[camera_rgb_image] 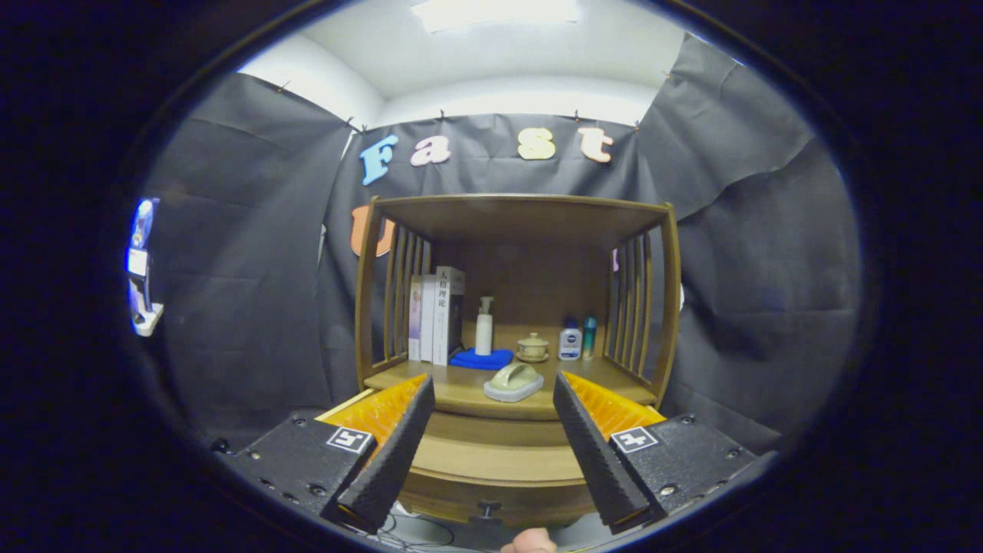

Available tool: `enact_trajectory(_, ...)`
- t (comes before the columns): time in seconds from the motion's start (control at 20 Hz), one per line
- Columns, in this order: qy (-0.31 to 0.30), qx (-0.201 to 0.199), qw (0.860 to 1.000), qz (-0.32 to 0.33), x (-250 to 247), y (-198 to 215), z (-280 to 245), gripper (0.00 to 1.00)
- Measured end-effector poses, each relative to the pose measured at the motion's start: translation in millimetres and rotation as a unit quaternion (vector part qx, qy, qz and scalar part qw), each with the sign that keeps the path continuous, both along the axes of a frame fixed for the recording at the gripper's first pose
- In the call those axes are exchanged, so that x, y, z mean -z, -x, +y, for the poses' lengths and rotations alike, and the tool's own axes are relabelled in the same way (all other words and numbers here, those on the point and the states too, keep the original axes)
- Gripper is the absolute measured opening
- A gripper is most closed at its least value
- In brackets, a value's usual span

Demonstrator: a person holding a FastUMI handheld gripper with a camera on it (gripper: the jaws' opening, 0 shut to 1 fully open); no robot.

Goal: Pull open the drawer, take out the items inside it, and place them on the countertop above the cabinet.

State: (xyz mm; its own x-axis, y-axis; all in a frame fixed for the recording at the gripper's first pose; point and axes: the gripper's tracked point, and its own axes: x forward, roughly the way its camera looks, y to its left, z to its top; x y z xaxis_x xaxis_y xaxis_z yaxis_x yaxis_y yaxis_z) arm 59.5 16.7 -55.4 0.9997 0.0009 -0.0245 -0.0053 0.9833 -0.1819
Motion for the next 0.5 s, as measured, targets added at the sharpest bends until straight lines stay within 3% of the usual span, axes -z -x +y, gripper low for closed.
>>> enact_trajectory(0.5, -0.025, 0.038, 0.997, 0.056, 113, 4, -27, 0.98)
